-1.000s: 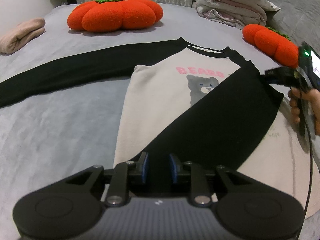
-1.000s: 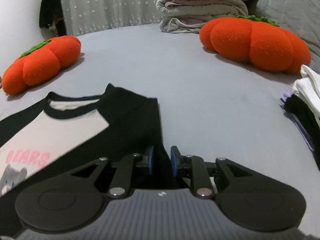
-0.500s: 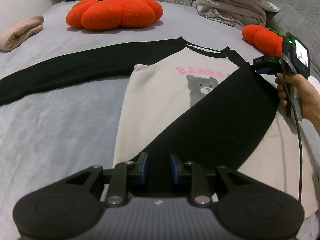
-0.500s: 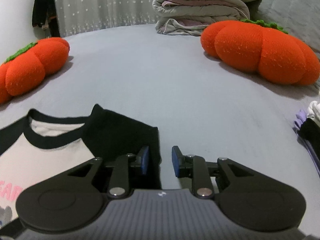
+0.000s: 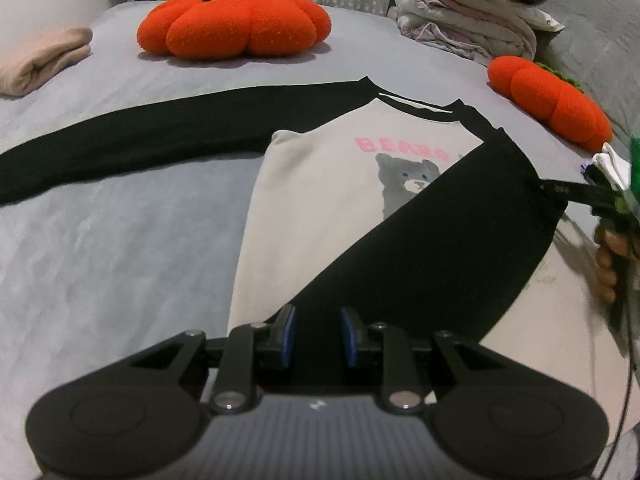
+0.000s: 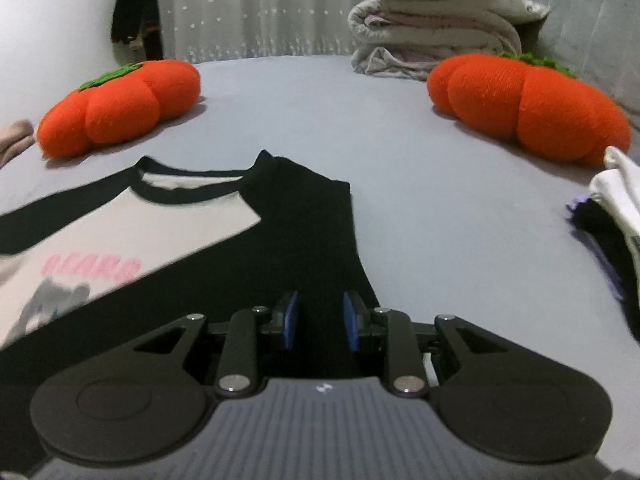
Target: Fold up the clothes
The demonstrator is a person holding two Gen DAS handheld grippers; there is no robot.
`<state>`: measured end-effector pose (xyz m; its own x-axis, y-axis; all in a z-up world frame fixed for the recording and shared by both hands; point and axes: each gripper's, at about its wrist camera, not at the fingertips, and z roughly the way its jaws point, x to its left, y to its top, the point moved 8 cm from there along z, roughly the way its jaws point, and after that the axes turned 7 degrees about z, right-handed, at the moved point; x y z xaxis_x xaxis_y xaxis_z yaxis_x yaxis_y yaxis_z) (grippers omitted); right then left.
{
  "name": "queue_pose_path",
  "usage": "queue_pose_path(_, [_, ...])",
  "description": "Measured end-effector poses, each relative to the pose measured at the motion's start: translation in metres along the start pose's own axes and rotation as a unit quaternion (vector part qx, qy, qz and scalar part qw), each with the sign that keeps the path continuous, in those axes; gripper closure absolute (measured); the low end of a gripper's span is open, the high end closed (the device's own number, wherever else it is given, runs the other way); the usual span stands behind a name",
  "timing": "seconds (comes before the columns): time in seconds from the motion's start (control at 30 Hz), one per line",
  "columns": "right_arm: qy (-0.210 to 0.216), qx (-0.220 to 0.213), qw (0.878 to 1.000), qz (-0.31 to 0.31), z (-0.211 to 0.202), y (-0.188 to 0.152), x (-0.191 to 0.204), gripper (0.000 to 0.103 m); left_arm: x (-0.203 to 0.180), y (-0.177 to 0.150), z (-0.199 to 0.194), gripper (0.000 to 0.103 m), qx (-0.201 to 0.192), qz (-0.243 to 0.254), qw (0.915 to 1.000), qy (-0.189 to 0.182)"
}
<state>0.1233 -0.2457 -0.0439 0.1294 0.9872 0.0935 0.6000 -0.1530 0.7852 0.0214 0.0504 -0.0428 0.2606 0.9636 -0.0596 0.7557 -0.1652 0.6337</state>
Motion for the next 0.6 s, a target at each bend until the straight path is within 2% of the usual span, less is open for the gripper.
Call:
queue_pose_path(0.3, [-0.01,0.005,1.0,-0.006,-0.014,-0.017,-0.006,0.077,-0.003,0.0,0.0,0.078,-0.003,0.013,0.9998,0.017])
queue_pose_path(0.6, [-0.037,0.006,0.998,-0.045,-0.028,-0.031,-0.001,0.077,-0.004,-0.001,-0.001,0.078,-0.008,0.022,0.9995,0.023])
